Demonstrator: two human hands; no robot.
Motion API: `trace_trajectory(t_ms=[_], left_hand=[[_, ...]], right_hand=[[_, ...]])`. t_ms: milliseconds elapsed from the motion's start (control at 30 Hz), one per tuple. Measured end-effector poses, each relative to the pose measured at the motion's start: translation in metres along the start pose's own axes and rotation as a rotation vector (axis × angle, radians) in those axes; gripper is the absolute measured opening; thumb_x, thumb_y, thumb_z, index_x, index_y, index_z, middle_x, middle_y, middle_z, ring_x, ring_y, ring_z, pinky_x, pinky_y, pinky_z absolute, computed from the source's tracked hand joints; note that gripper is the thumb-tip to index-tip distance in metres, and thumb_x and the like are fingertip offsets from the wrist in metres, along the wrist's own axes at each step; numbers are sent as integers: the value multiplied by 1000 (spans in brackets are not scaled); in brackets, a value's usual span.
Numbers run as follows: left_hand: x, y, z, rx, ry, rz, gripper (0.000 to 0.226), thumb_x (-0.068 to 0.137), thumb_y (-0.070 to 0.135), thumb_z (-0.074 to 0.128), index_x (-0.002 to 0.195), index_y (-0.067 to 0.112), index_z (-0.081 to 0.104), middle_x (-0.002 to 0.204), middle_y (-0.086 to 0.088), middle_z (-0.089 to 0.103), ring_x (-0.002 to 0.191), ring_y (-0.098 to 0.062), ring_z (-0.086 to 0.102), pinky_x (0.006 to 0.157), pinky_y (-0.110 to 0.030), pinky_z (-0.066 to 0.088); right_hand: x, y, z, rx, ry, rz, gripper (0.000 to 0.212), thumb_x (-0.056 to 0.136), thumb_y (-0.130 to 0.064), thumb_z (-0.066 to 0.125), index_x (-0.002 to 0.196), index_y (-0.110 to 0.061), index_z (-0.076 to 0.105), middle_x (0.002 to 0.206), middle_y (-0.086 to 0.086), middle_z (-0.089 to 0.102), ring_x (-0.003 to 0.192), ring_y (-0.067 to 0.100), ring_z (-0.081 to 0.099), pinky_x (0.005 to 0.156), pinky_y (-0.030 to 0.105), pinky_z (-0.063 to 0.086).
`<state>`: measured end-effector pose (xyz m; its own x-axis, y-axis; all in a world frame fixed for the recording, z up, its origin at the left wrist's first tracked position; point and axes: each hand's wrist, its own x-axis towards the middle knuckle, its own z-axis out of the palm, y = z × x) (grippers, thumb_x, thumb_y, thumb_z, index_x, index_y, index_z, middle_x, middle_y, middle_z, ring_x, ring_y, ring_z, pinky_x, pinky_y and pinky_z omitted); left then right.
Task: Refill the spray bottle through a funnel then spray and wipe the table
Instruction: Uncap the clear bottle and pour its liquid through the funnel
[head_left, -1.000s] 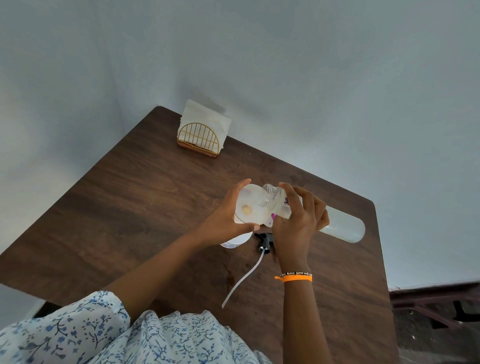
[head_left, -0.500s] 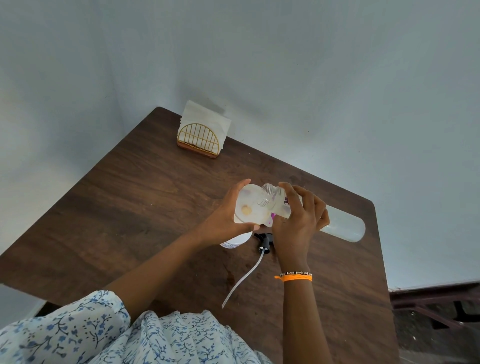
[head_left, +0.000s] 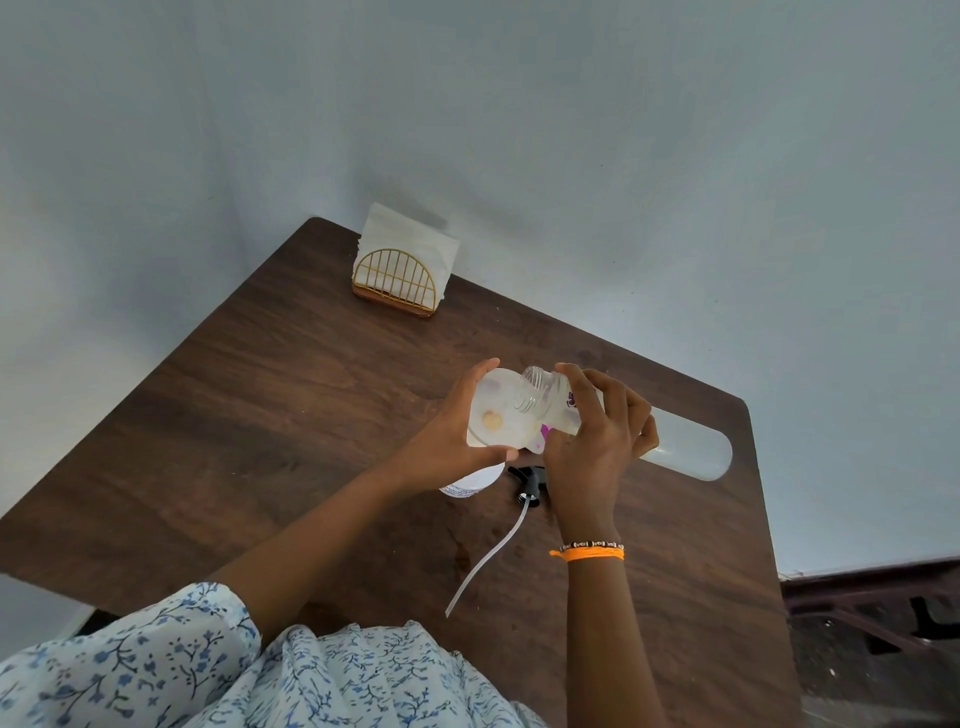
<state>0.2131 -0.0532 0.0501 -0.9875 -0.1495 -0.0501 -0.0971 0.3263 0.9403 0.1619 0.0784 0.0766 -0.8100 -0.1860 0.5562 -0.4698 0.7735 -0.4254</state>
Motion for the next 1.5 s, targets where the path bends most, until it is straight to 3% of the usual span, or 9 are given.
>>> trace_trajectory(t_ms=[433, 633, 700, 933, 1133, 1400, 1500], left_hand=[[-1, 1, -1, 3, -10, -3, 92, 76, 27, 74, 141, 32, 9, 153, 8, 13, 135, -9, 21, 101, -22, 22], [-2, 3, -2, 2, -20, 7, 91, 76, 26, 73, 142, 30, 9, 152, 8, 13, 126, 0, 20, 100, -21, 22], [-1, 3, -2, 7, -19, 7, 92, 76, 27, 73, 142, 31, 9, 152, 8, 13, 131, -4, 21, 100, -22, 22], [-1, 1, -2, 0, -19, 6, 93, 75, 28, 74, 142, 32, 9, 152, 9, 13, 133, -5, 21, 101, -22, 22], [0, -1, -3, 19, -23, 13, 93, 75, 29, 74, 141, 34, 9, 152, 10, 13, 124, 2, 18, 102, -23, 22], [0, -1, -3, 3, -19, 18, 93, 75, 28, 75, 141, 34, 9, 151, 9, 15, 128, -2, 21, 102, -23, 22], [0, -1, -3, 7, -18, 25, 93, 75, 27, 74, 141, 33, 10, 151, 9, 15, 124, 2, 19, 101, -21, 22]], right_hand=[[-1, -2, 0, -8, 2, 7, 61, 56, 4, 79, 110, -21, 65, 112, 5, 62, 110, 19, 35, 93, 50, 29], [-1, 0, -1, -19, 2, 7, 61, 56, 6, 75, 111, -21, 65, 112, 4, 61, 111, 19, 35, 95, 44, 23], [-1, 0, -2, -18, 3, 9, 61, 56, 6, 74, 111, -21, 65, 113, 4, 61, 111, 19, 35, 96, 42, 22], [-1, 0, 0, -19, 11, 1, 59, 57, 3, 78, 109, -20, 65, 111, 5, 62, 110, 20, 35, 93, 51, 28], [-2, 2, 1, -22, 18, -3, 56, 58, 1, 79, 109, -21, 66, 110, 5, 63, 110, 20, 36, 93, 51, 28], [-2, 2, 0, -26, 24, -9, 51, 61, -5, 76, 109, -20, 65, 111, 6, 63, 110, 21, 36, 93, 53, 29], [-1, 1, -1, -15, 31, -8, 48, 62, -12, 68, 109, -20, 65, 110, 6, 63, 109, 21, 36, 93, 54, 29]])
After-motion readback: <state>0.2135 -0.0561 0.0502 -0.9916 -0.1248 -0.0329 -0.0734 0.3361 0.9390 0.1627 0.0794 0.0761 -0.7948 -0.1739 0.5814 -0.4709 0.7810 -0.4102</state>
